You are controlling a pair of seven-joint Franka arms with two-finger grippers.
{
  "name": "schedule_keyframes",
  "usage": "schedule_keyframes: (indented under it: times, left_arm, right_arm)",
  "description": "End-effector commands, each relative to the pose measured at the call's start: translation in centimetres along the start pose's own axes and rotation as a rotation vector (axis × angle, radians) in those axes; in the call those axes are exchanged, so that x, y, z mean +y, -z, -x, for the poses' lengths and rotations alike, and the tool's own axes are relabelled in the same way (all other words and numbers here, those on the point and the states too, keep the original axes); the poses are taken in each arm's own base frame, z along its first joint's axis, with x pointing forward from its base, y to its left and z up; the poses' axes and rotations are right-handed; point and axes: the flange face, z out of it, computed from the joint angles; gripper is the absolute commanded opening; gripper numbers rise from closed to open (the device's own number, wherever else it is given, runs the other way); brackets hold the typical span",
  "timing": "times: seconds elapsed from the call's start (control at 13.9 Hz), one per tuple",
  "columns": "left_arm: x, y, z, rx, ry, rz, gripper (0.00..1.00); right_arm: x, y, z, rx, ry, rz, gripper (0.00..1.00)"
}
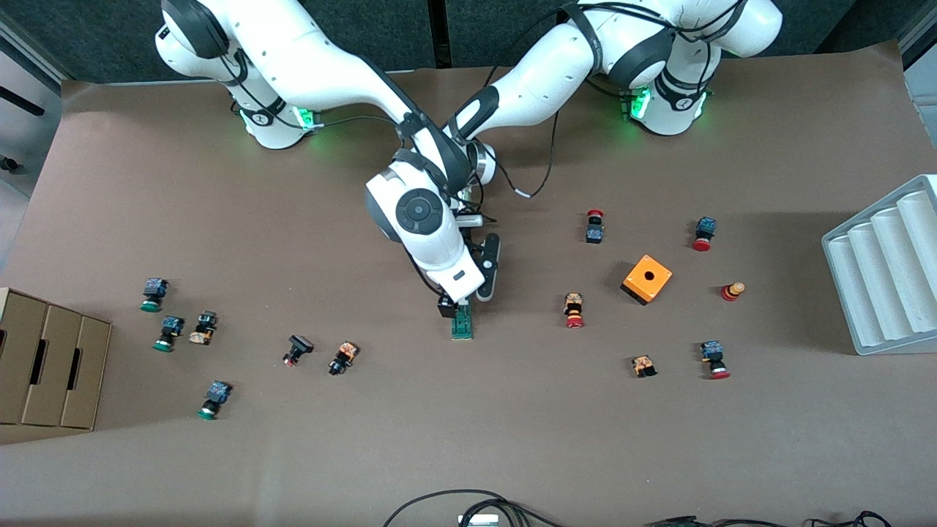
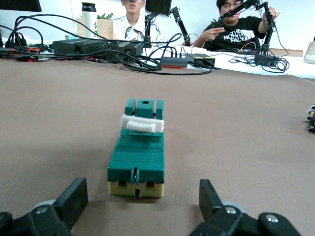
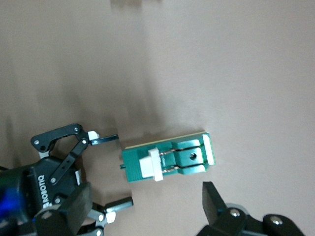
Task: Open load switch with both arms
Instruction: 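Open both grippers and lift them away from the switch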
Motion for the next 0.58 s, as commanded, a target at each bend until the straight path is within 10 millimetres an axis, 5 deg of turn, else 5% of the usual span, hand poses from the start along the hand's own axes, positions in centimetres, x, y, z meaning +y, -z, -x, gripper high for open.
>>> schedule_keyframes:
  times: [0.0,0.5]
  left_arm:
    - [0.3,0.0,0.7,-0.012,0.022,0.005,1.0]
    - [1.0,0.8,-1.1,-0.057,0.001,-0.053,1.0]
  right_arm:
    - [1.1,4.2,1.0,0.022,-0.049,0.006,1.0]
    - [3.2,10.7,2.5,0.095,-0.239,0.051,1.0]
